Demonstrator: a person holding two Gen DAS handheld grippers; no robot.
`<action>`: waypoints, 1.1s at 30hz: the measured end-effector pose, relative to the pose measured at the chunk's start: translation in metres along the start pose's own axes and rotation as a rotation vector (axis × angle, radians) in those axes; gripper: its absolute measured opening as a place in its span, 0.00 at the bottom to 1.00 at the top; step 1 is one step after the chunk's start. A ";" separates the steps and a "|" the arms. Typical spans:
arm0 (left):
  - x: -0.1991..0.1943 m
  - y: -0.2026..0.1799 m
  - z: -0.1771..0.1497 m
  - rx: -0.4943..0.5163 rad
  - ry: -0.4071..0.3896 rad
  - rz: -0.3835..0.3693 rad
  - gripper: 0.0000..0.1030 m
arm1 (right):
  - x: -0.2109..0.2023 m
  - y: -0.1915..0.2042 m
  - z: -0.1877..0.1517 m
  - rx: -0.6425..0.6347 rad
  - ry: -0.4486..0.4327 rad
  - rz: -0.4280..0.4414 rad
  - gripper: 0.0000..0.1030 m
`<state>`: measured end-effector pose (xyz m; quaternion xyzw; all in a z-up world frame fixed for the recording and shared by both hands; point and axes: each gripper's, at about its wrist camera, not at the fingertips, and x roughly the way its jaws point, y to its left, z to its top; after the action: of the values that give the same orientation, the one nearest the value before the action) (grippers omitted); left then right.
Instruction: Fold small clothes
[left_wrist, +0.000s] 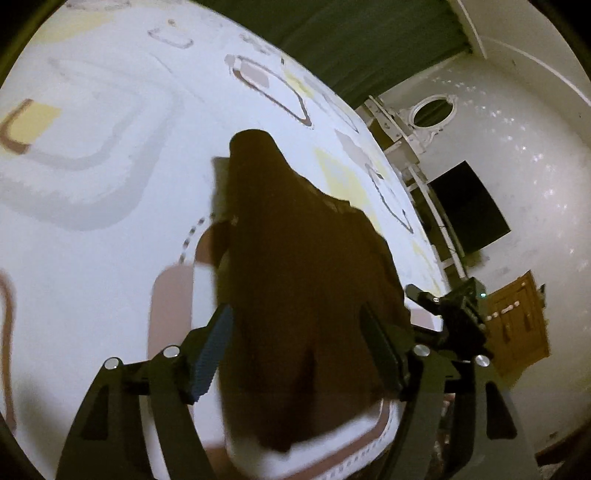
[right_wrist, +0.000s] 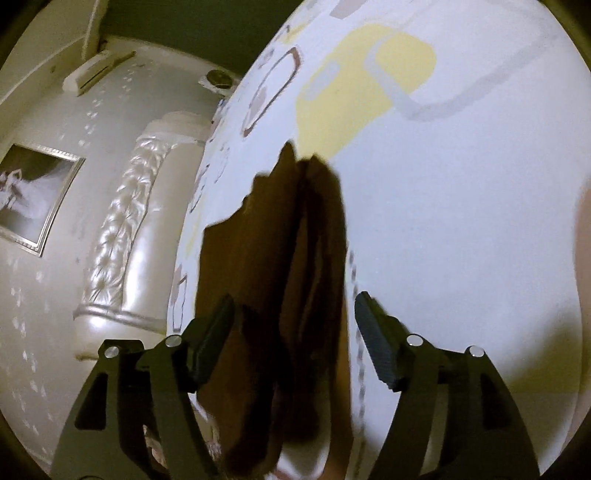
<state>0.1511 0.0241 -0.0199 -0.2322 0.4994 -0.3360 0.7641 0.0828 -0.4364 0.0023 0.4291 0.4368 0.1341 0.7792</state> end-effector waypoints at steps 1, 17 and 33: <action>0.010 0.004 0.011 -0.013 0.007 0.002 0.68 | 0.009 0.000 0.011 -0.004 0.006 0.001 0.66; 0.074 0.052 0.092 -0.047 0.079 0.054 0.16 | 0.071 -0.001 0.068 -0.014 0.088 -0.009 0.21; 0.071 0.049 0.090 0.004 0.065 0.088 0.15 | 0.073 -0.006 0.066 0.026 0.067 0.011 0.18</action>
<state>0.2674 0.0061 -0.0614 -0.1975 0.5329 -0.3106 0.7619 0.1766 -0.4340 -0.0268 0.4367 0.4620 0.1467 0.7578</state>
